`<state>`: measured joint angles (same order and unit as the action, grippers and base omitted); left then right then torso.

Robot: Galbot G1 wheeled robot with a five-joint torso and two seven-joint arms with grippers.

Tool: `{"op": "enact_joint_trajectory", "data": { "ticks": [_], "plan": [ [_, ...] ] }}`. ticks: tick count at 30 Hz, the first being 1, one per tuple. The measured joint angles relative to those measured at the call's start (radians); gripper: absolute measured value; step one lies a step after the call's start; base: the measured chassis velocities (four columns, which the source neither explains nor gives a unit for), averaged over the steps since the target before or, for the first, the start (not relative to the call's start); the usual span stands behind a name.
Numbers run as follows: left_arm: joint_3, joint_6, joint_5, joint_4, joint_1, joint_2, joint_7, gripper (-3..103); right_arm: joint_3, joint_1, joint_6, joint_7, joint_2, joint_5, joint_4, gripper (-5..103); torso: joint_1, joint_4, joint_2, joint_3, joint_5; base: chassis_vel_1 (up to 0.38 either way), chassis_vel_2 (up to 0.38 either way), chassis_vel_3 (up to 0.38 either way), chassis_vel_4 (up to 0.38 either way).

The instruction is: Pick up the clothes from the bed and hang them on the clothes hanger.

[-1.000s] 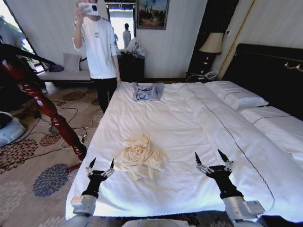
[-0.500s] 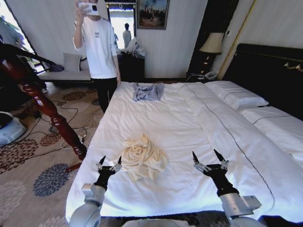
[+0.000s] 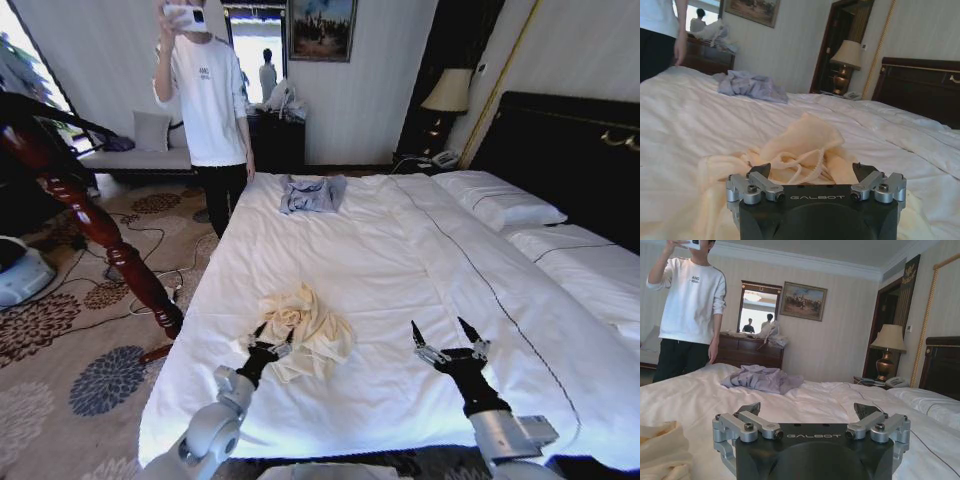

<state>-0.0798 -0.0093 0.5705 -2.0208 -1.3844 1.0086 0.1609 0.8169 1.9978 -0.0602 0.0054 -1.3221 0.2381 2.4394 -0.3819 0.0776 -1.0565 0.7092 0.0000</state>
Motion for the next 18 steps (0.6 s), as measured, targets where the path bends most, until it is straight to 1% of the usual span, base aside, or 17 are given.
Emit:
{"op": "enact_joint_trajectory", "data": {
  "ticks": [1,6,9,10,11,12,13,14,15,18],
  "plan": [
    [0.000,0.000,0.000,0.000,0.000,0.000,0.000,93,0.000,0.000,0.000,0.000,0.000,0.000,0.000,100,0.000,0.0000,0.000,0.000,0.0000,0.000,0.000,0.000,0.000],
    [0.032,0.023,0.025,0.034,0.097,0.008,0.021,93,0.006,0.000,0.001,0.000,-0.003,0.001,-0.010,100,0.000,0.0003,0.000,0.000,0.0002,0.000,0.000,0.000,0.000],
    [0.045,0.034,0.029,0.054,0.132,0.019,0.028,90,0.006,-0.003,0.002,0.000,-0.004,0.003,-0.014,100,0.000,0.0003,0.000,0.000,0.0001,0.000,0.000,0.000,0.000],
    [0.053,0.038,0.030,0.065,0.142,0.025,0.031,88,0.006,-0.004,0.002,0.000,-0.004,0.005,-0.016,100,0.000,0.0003,0.000,0.000,0.0001,0.000,0.000,0.000,0.000],
    [0.060,0.040,0.030,0.074,0.148,0.031,0.031,88,0.007,-0.006,0.003,0.000,-0.003,0.007,-0.017,100,0.000,0.0003,0.000,0.000,0.0000,0.000,0.000,0.000,0.000],
    [0.068,0.041,0.030,0.081,0.151,0.037,0.033,82,0.010,-0.009,0.005,0.000,-0.001,0.011,-0.019,100,0.000,0.0002,0.000,0.000,0.0000,0.000,0.000,0.000,0.000],
    [0.068,0.041,0.030,0.081,0.151,0.037,0.033,82,0.010,-0.009,0.005,0.000,-0.001,0.011,-0.019,100,0.000,0.0002,0.000,0.000,0.0000,0.000,0.000,0.000,0.000],
    [0.077,0.042,0.030,0.085,0.153,0.041,0.034,77,0.013,-0.011,0.008,0.000,0.002,0.018,-0.020,100,0.000,0.0001,0.000,0.000,0.0001,0.000,0.000,0.000,0.000],
    [0.084,0.042,0.030,0.088,0.153,0.045,0.036,75,0.017,-0.015,0.010,0.001,0.005,0.025,-0.021,100,0.000,0.0001,0.000,0.000,0.0000,0.000,0.000,0.000,0.000],
    [0.090,0.046,0.031,0.088,0.149,0.053,0.046,73,0.023,-0.021,0.014,0.003,0.008,0.036,-0.025,100,0.000,0.0002,0.000,0.000,0.0001,0.000,0.000,0.000,0.000]
  ]
}}
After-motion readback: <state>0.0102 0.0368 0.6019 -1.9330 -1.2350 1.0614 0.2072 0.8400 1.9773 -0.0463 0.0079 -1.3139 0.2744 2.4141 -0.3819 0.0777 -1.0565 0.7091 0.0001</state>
